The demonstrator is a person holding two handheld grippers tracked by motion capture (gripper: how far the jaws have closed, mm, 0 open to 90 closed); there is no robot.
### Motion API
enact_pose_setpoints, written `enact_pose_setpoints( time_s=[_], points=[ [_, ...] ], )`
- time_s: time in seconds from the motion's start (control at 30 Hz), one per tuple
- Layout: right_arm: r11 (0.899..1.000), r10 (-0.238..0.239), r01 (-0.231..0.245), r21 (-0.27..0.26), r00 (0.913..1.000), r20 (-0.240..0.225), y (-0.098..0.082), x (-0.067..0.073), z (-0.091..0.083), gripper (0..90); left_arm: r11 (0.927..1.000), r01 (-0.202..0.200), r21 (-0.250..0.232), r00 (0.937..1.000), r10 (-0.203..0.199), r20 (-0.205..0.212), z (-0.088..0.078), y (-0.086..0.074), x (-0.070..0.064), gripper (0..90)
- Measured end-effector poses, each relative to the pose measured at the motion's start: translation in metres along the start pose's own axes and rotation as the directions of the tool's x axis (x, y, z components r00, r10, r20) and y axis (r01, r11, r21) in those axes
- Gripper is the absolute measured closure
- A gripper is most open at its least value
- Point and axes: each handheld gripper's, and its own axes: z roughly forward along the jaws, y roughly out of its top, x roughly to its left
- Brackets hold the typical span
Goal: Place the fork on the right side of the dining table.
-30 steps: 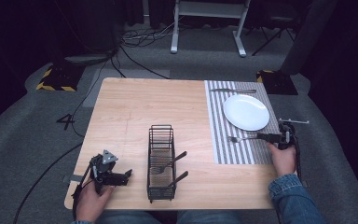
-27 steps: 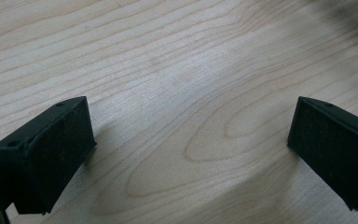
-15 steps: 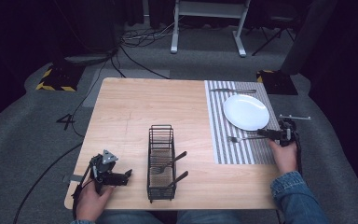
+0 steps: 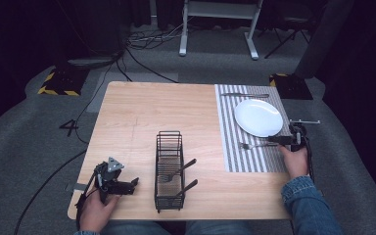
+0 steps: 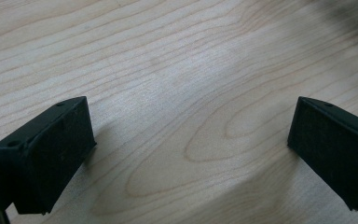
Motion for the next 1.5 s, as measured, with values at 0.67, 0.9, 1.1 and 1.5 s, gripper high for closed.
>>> enact_pose_setpoints(
  time_s=[0.67,0.9,1.1,1.5],
  points=[
    [0.974,-0.198,0.186,-0.129,0.9764,-0.087,-0.013,0.045,-0.069,42.2,1.0000,0.000,0.001,1.0000,0.000,0.000,0.000,0.000,0.000,0.4],
    [0.956,-0.272,0.251,-0.149,0.9529,-0.135,-0.025,0.069,-0.087,41.2,1.0000,0.000,0.001,1.0000,0.000,0.000,0.000,0.000,0.000,0.3],
    [0.941,-0.326,0.301,-0.157,0.9302,-0.169,-0.033,0.092,-0.095,39.1,1.0000,0.000,0.000,1.0000,0.000,0.000,0.000,0.000,0.000,0.4],
    [0.922,-0.386,0.361,-0.143,0.8933,-0.231,-0.051,0.128,-0.099,36.9,1.0000,0.000,0.000,1.0000,0.000,0.000,0.000,0.000,0.000,0.4]
  ],
)
